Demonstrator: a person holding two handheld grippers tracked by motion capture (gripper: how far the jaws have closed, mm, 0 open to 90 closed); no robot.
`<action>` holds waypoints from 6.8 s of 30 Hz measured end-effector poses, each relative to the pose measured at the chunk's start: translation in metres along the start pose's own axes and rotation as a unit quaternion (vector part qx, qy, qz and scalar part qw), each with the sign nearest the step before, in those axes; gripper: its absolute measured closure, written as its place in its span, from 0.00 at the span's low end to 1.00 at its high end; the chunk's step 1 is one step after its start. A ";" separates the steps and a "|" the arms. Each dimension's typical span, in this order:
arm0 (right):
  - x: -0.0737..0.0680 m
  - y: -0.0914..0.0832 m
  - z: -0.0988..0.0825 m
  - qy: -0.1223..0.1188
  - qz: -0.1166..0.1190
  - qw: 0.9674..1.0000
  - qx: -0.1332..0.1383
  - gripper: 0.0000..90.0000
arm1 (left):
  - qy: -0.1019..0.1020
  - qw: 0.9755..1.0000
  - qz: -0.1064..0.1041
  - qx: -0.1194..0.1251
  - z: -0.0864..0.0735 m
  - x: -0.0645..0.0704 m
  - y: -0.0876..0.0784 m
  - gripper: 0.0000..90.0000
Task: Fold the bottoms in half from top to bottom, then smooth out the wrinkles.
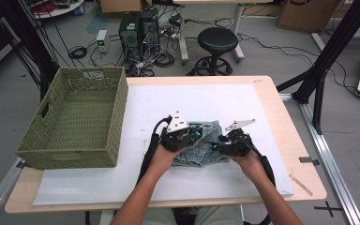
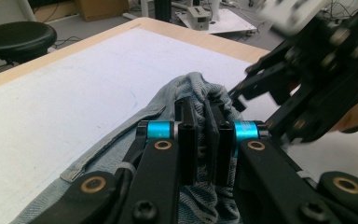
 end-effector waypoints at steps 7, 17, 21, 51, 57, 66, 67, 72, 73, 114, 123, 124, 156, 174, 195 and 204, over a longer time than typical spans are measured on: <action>0.002 0.005 0.009 -0.020 -0.024 1.000 -0.004 0.97 | 0.005 1.000 -0.002 -0.004 -0.001 0.000 -0.002 0.94; 0.020 0.007 0.023 0.036 -0.046 0.998 0.028 0.97 | 0.029 0.999 -0.011 -0.022 -0.006 0.005 -0.002 0.94; 0.025 0.020 0.022 0.042 -0.066 0.997 0.001 0.97 | 0.036 0.999 -0.020 -0.032 -0.012 0.008 0.000 0.94; 0.024 -0.010 0.030 0.049 -0.029 0.994 0.089 0.43 | -0.069 0.994 0.079 0.024 -0.026 -0.042 -0.025 0.50; 0.027 0.021 0.020 0.055 -0.017 0.998 -0.014 0.40 | -0.109 0.987 0.117 -0.022 -0.043 -0.056 -0.011 0.48; 0.022 0.026 0.023 0.015 -0.009 1.000 -0.015 0.88 | -0.107 0.987 0.119 -0.033 -0.048 -0.054 -0.012 0.60; 0.021 0.025 0.024 0.015 -0.006 1.000 -0.009 0.89 | -0.109 0.987 0.117 -0.030 -0.048 -0.055 -0.013 0.60; 0.030 0.010 0.025 0.041 0.011 0.998 0.043 0.90 | -0.104 0.988 0.115 -0.007 -0.045 -0.053 -0.019 0.58; 0.029 0.008 0.027 0.039 0.004 0.998 0.048 0.90 | -0.102 0.988 0.114 0.000 -0.045 -0.052 -0.020 0.58; 0.008 -0.022 -0.037 0.058 -0.038 0.997 -0.037 0.99 | -0.115 0.987 0.104 0.042 -0.044 -0.055 -0.023 0.55; 0.020 -0.049 -0.031 0.086 -0.066 0.993 0.044 0.65 | -0.123 0.986 0.094 0.055 -0.041 -0.057 -0.029 0.57; 0.020 -0.053 -0.026 0.085 -0.068 0.992 0.063 0.62 | -0.123 0.987 0.087 0.057 -0.041 -0.057 -0.029 0.59; 0.007 -0.012 -0.009 -0.018 -0.008 1.000 0.021 0.46 | -0.065 0.997 0.022 -0.030 -0.063 -0.023 0.007 0.61; 0.018 -0.058 -0.011 0.001 -0.036 0.993 0.110 0.30 | -0.089 0.992 0.053 0.075 -0.034 -0.038 -0.023 0.28; 0.028 -0.074 -0.016 0.000 -0.048 0.992 0.114 0.29 | -0.071 0.992 0.052 0.090 -0.031 -0.044 -0.048 0.27; 0.028 -0.076 -0.019 0.002 -0.050 0.992 0.115 0.29 | -0.071 0.992 0.051 0.093 -0.033 -0.043 -0.059 0.27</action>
Point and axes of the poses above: each handheld gripper's, and its own axes: y roughly forward along the jaws, z roughly out of its top, x roughly to its right, the point moved 2 cm from there along y, roughly forward along the jaws, and after that the axes turned 14 degrees about -y, right-handed, at the moved point
